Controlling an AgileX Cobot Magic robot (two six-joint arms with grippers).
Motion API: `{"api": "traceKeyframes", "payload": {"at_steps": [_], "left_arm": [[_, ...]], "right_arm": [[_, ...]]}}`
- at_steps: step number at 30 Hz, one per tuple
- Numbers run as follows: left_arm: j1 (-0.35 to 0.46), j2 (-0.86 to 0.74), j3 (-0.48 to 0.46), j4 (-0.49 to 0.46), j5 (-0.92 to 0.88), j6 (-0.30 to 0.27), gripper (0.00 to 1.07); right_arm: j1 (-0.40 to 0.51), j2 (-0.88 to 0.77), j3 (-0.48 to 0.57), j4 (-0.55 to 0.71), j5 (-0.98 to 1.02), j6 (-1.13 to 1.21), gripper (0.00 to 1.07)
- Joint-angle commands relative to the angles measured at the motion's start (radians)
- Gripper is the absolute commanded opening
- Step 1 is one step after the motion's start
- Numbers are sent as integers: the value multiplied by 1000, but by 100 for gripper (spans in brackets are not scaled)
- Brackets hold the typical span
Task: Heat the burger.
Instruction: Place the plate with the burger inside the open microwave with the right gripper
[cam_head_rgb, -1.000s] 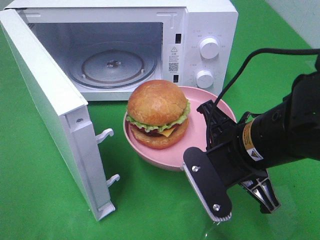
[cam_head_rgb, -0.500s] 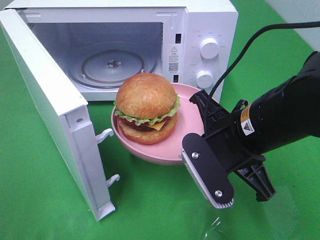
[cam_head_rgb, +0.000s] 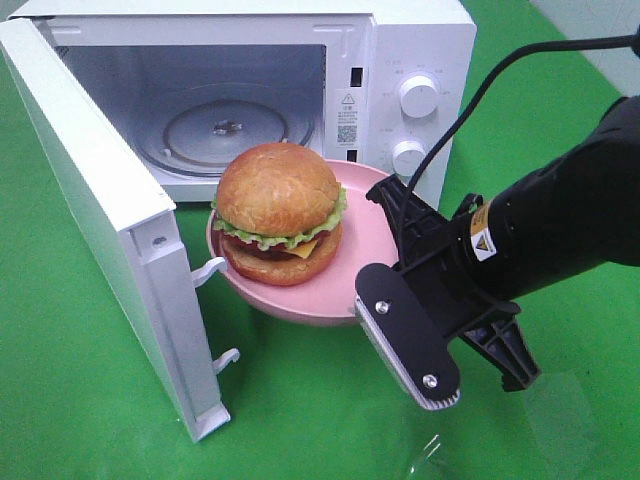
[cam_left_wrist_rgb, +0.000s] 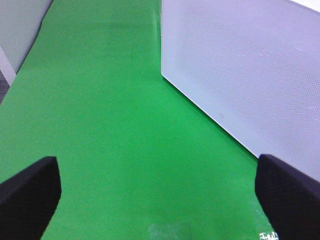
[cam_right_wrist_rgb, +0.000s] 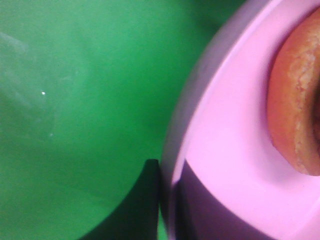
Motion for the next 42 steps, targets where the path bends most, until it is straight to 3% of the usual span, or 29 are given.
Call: {"api": "traceKeyframes", "payload": {"at_steps": [1, 20, 31, 42], "left_arm": [[1, -19, 1, -7, -15, 1, 98], [1, -19, 1, -7, -15, 1, 98], [1, -19, 1, -7, -15, 1, 98], [1, -19, 1, -7, -15, 1, 98]], "right_arm": [[-5, 3, -28, -2, -59, 10, 0], [-5, 177, -240, 27, -5, 14, 0], [-5, 307, -430, 23, 57, 10, 0], [-6, 403, -555, 57, 99, -59, 0]]}}
